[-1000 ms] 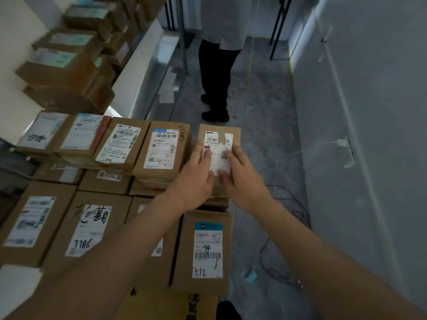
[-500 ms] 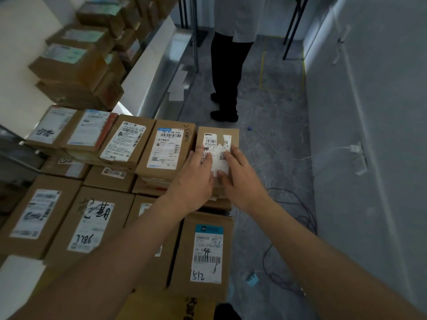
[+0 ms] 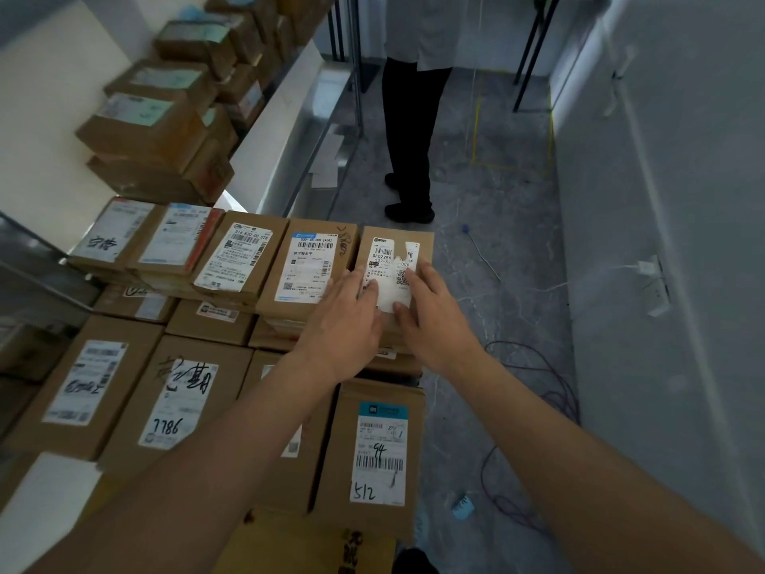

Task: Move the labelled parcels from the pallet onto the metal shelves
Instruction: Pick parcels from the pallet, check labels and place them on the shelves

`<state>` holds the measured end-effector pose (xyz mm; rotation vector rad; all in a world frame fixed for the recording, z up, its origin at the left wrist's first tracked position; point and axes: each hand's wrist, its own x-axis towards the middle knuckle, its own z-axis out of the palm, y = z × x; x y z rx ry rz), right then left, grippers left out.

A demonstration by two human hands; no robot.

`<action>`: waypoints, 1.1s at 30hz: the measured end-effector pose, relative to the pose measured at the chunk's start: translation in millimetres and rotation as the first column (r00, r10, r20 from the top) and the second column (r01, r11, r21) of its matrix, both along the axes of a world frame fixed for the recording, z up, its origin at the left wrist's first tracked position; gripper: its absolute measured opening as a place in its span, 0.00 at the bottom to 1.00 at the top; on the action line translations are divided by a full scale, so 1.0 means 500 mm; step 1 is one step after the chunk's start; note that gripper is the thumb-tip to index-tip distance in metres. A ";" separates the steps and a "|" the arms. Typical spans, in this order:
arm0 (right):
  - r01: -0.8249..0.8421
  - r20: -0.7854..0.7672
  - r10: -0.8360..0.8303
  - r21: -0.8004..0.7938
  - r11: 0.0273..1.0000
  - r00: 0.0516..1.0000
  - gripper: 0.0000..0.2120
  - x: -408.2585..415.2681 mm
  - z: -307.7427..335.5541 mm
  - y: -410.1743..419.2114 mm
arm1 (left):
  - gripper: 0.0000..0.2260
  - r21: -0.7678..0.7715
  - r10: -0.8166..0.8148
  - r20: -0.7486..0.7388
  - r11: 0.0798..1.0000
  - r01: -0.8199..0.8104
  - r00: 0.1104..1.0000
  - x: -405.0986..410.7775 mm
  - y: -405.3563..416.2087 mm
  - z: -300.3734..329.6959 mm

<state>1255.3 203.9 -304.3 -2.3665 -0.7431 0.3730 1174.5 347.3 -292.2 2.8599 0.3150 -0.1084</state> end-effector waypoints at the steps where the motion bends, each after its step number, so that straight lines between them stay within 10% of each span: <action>1: -0.003 0.001 0.003 -0.003 1.000 1.000 0.28 0.000 -0.001 0.001 | 0.25 -0.002 0.000 0.002 1.000 0.000 1.000 -0.002 0.001 0.000; 33: -0.013 0.066 0.024 -0.163 0.987 0.998 0.27 -0.028 0.045 0.004 | 0.23 -0.087 -0.016 0.034 0.996 0.019 0.999 -0.036 0.023 0.036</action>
